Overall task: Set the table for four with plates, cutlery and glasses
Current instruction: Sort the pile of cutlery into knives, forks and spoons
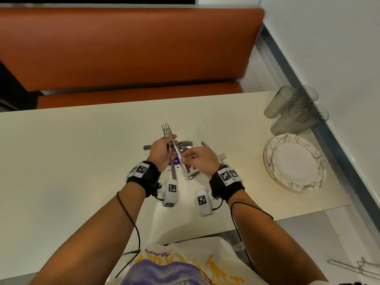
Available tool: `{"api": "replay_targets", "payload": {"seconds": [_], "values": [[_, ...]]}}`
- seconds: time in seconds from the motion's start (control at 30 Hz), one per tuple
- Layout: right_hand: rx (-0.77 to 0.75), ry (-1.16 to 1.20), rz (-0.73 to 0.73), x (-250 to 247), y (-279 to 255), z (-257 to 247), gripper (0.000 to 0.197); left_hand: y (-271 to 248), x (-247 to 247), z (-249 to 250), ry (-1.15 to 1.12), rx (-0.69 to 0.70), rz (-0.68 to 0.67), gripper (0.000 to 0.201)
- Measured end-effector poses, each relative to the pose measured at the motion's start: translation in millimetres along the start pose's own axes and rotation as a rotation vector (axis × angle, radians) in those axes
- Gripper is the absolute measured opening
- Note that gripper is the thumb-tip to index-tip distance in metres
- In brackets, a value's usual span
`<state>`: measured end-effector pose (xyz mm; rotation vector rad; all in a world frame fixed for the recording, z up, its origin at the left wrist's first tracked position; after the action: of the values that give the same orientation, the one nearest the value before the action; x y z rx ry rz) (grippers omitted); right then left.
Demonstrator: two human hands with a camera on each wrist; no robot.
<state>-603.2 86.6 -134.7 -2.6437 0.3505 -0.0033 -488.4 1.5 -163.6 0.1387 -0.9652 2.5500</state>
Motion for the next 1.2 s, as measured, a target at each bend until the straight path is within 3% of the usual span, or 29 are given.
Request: {"api": "replay_targets", "payload": {"seconds": [0.2, 0.27, 0.37, 0.47, 0.57, 0.8, 1.0, 1.1, 1.2], "values": [[0.057, -0.186, -0.106, 23.0, -4.5, 9.5, 0.002, 2.1, 1.8, -5.9, 0.01, -0.017, 0.025, 0.023], [0.075, -0.293, -0.152, 24.3, -5.9, 5.1, 0.008, 1.3, 2.4, -6.0, 0.042, -0.013, 0.019, 0.025], [-0.025, -0.386, 0.038, -0.9, 3.3, -17.0, 0.014, 2.3, 2.7, -4.8, 0.157, 0.013, 0.002, 0.027], [-0.151, -0.305, 0.25, -26.9, 13.1, -40.8, 0.016, 0.8, 11.3, -4.1, 0.292, 0.052, -0.06, 0.029], [-0.194, -0.261, 0.232, -32.1, 25.3, -49.8, 0.024, -5.4, 31.2, -7.1, 0.402, 0.076, -0.187, 0.029], [-0.226, -0.319, 0.216, -51.1, 38.5, -57.5, 0.006, -9.3, 55.1, -15.6, 0.409, 0.022, -0.307, 0.026], [-0.185, -0.137, 0.339, -98.4, 45.0, -48.6, 0.005, 1.3, 59.0, -26.3, 0.49, -0.04, -0.311, 0.043], [-0.136, -0.139, 0.268, -104.8, 50.9, -37.8, 0.014, 6.8, 57.5, -29.2, 0.501, -0.052, -0.276, 0.041], [-0.034, -0.155, 0.309, -129.1, 54.4, -14.0, 0.02, 14.3, 56.0, -35.9, 0.492, -0.091, -0.236, 0.034]]}}
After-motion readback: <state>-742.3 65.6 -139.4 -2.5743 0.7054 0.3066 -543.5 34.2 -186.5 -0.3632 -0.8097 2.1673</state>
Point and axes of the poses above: each hand's wrist, its own y-axis towards the middle knuckle, its own x-axis out of the palm, z = x × y, the point moved 10 cm from there along y, towards the middle knuckle, and after that the axes turned 12 degrees about y, right-handed, at the moved point
